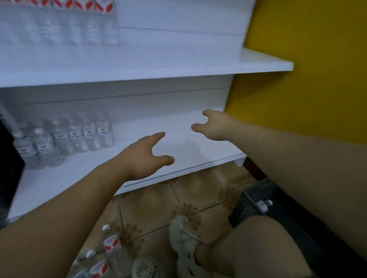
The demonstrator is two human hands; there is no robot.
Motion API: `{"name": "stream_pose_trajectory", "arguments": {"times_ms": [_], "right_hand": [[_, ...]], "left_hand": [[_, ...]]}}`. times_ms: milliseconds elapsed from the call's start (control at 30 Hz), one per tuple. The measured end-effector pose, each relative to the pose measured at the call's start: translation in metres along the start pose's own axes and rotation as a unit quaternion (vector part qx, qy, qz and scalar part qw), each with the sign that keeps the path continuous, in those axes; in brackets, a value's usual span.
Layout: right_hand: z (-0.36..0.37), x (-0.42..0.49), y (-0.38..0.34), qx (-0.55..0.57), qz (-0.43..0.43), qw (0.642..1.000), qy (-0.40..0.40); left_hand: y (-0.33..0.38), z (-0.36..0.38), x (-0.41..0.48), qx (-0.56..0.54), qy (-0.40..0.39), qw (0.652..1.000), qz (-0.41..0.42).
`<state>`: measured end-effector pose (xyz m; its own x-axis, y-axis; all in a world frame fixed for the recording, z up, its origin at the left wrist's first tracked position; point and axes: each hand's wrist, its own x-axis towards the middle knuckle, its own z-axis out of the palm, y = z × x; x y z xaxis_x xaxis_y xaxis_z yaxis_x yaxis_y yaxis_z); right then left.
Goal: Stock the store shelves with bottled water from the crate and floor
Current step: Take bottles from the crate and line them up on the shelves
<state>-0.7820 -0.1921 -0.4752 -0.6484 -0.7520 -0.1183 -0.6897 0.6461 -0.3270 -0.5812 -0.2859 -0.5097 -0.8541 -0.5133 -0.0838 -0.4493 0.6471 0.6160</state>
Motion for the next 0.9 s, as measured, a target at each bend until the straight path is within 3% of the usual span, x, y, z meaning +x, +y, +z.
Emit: {"name": "stream_pose_trajectory", "arguments": {"times_ms": [233, 433, 767, 900], "right_hand": [[-0.076, -0.109, 0.089, 0.017, 0.11, 0.99, 0.088], [-0.093, -0.203, 0.187, 0.0, 0.258, 0.963, 0.083], [-0.054, -0.277, 0.311, 0.07, 0.413, 0.907, 0.036], [-0.035, -0.26, 0.335, 0.096, 0.433, 0.896, 0.003]], "left_hand": [[0.14, 0.024, -0.017, 0.064, -0.052, 0.985, 0.15], [0.236, 0.088, -0.018, 0.106, -0.161, 0.952, 0.24], [0.27, 0.205, 0.018, 0.132, -0.326, 0.899, 0.26], [0.264, 0.231, 0.048, 0.124, -0.347, 0.903, 0.221]]}}
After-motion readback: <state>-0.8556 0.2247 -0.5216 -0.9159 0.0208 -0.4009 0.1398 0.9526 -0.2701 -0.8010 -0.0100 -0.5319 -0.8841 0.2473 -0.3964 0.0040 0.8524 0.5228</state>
